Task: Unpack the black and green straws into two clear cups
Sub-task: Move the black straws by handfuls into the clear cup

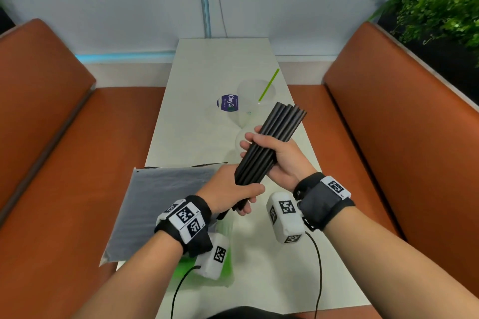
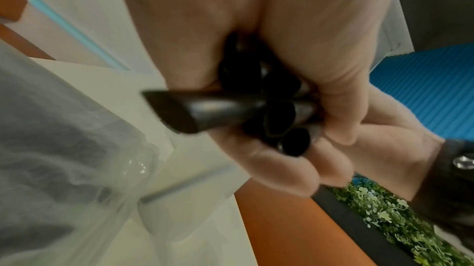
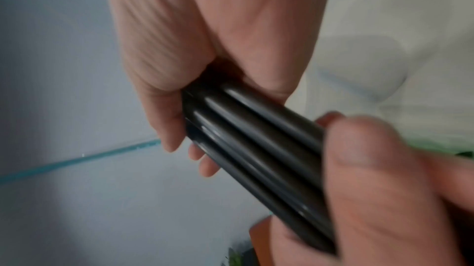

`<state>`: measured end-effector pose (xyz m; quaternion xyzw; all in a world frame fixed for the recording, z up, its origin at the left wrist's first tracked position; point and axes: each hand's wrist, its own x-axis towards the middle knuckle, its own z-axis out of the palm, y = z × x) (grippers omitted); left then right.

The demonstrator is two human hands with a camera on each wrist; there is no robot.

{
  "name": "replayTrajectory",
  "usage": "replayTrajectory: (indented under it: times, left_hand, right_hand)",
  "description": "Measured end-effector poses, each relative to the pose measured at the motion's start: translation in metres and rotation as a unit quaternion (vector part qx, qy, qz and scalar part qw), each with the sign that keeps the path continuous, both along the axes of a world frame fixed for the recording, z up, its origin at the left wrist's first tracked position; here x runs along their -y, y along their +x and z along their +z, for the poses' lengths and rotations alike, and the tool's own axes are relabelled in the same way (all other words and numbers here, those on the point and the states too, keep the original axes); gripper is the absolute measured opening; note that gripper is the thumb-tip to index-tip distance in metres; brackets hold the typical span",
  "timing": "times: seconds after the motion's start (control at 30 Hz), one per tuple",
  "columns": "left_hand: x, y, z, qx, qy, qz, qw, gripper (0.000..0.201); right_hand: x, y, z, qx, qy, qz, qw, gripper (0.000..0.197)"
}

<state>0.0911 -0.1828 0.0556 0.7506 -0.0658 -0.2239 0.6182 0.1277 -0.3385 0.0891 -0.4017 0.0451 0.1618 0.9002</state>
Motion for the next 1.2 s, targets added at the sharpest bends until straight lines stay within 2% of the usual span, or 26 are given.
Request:
replayTrajectory:
  times: [0.13, 0.3, 0.4, 0.47, 0.53, 0.6, 0.67, 0.7, 0.83, 0.93, 1.1, 1.13, 1.2]
  left_hand:
    - [-0.006, 0.002, 0.007, -0.022, 0.018, -0.061, 0.998, 0.028]
    - [-0.007, 0.003, 0.009, -0.037, 0.014, -0.071, 0.997, 0.035]
    - [-0.010, 0.002, 0.010, -0.017, 0.004, -0.055, 0.998, 0.031]
    - [-0.014, 0.004, 0.009, 0.009, -0.023, 0.016, 1.000, 0.042]
    - [-0.022, 0.010, 0.006, -0.003, -0.077, 0.138, 0.987, 0.056]
    - [-0.026, 0.014, 0.004, -0.070, -0.187, 0.244, 0.949, 0.060]
    - [-0.024, 0.017, 0.004, -0.119, -0.267, 0.295, 0.910, 0.065]
    - [-0.020, 0.018, 0.005, -0.129, -0.282, 0.302, 0.901, 0.067]
    - [-0.004, 0.023, 0.006, -0.119, -0.259, 0.289, 0.914, 0.064]
    - [0.001, 0.028, 0.003, -0.116, -0.261, 0.288, 0.914, 0.062]
    - [0.018, 0.034, -0.008, -0.105, -0.219, 0.265, 0.933, 0.057]
    - [0.019, 0.036, -0.009, -0.099, -0.197, 0.265, 0.939, 0.052]
    - [0.018, 0.042, -0.014, -0.055, -0.102, 0.263, 0.958, 0.036]
  right_hand:
    - [0.017, 0.008, 0.003, -0.020, 0.076, -0.015, 0.997, 0.018]
    - [0.024, 0.010, -0.001, -0.011, 0.075, -0.002, 0.997, 0.010]
    - [0.024, 0.011, -0.003, -0.010, 0.072, -0.020, 0.997, 0.008]
    - [0.028, 0.014, -0.001, -0.011, 0.079, -0.059, 0.995, 0.008]
    - [0.034, 0.018, 0.002, -0.021, 0.100, -0.107, 0.989, 0.003]
    - [0.039, 0.022, 0.005, -0.028, 0.120, -0.151, 0.981, 0.003]
    - [0.034, 0.021, 0.006, -0.032, 0.129, -0.165, 0.977, 0.004]
    - [0.028, 0.020, 0.006, -0.033, 0.127, -0.162, 0.978, 0.004]
    - [0.014, 0.017, 0.001, -0.035, 0.110, -0.146, 0.982, 0.004]
    - [0.020, 0.021, 0.001, -0.025, 0.119, -0.163, 0.979, 0.003]
    - [0.031, 0.027, -0.001, -0.011, 0.092, -0.164, 0.982, 0.010]
    - [0.039, 0.031, 0.001, -0.006, 0.082, -0.176, 0.981, 0.012]
    - [0.058, 0.042, 0.008, 0.003, 0.059, -0.214, 0.975, 0.016]
